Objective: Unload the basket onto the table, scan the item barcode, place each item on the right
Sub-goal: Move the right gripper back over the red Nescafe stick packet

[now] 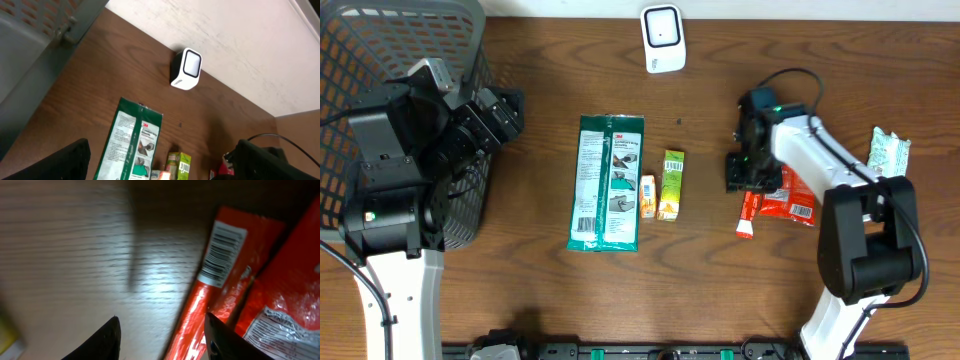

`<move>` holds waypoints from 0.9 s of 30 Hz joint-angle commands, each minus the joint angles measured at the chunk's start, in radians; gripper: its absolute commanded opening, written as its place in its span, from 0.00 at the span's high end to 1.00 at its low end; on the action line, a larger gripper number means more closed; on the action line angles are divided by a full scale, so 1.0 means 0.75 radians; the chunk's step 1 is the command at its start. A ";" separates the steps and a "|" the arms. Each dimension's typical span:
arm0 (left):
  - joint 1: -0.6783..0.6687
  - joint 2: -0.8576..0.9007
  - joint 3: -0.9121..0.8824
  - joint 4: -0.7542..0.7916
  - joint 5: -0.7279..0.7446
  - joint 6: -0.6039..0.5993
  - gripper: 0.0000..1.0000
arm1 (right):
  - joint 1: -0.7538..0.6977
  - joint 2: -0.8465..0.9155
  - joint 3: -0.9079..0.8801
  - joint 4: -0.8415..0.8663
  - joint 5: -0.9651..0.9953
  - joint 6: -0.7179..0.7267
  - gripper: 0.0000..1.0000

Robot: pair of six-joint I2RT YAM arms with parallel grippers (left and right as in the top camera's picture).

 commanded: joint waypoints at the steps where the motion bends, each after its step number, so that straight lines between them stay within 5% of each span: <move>1: 0.006 -0.001 0.017 0.004 -0.012 0.008 0.07 | 0.064 -0.008 -0.027 0.016 0.261 0.137 0.51; 19: 0.006 -0.001 0.017 0.004 -0.012 0.008 0.08 | 0.116 -0.008 -0.117 0.038 0.268 0.232 0.47; 27: 0.006 -0.001 0.017 0.004 -0.012 0.008 0.07 | 0.118 -0.008 -0.179 0.232 0.044 0.115 0.63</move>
